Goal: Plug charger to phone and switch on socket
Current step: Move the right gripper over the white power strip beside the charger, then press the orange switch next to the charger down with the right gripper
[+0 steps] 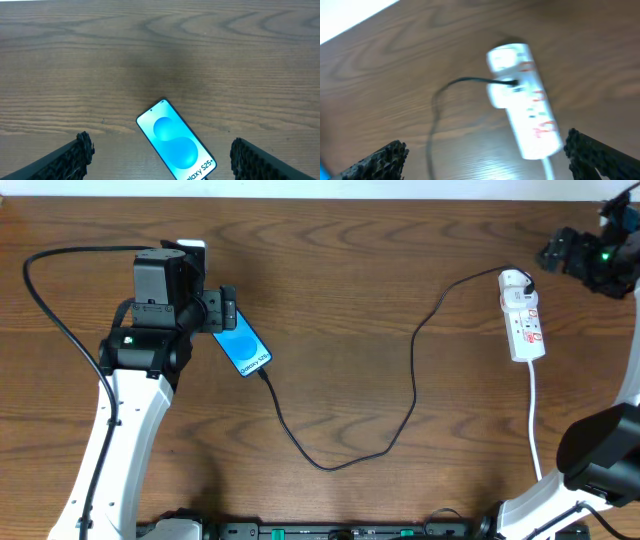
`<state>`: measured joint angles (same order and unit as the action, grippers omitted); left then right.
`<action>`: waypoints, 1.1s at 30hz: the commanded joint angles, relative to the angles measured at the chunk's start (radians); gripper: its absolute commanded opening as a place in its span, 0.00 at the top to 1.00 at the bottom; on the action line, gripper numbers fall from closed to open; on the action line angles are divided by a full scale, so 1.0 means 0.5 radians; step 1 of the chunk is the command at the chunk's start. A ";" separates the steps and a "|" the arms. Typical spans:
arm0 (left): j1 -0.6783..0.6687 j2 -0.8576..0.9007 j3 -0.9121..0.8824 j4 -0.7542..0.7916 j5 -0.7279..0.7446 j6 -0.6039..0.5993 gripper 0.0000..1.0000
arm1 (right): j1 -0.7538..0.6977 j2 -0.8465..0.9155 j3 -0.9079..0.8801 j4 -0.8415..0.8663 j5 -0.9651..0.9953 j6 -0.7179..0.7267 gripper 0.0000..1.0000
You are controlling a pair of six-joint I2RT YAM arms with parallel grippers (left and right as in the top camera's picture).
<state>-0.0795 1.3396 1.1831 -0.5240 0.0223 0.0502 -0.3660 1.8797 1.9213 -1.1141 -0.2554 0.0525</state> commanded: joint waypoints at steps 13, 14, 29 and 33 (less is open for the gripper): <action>0.005 0.014 -0.006 0.002 -0.024 0.018 0.11 | -0.185 0.385 -0.007 0.013 -0.161 -0.487 0.01; 0.005 0.014 -0.006 0.002 -0.024 0.018 0.11 | -0.185 0.429 -0.007 0.021 -0.161 -0.515 0.01; 0.005 0.014 -0.006 0.002 -0.024 0.018 0.11 | -0.176 0.812 -0.008 0.131 -0.438 -0.588 0.01; 0.005 0.014 -0.006 0.002 -0.024 0.018 0.10 | -0.144 0.812 -0.008 0.134 -0.440 -0.609 0.01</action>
<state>-0.0795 1.3396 1.1831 -0.5240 0.0223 0.0502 -0.4526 2.2852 1.9182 -1.0504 -0.4374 -0.2276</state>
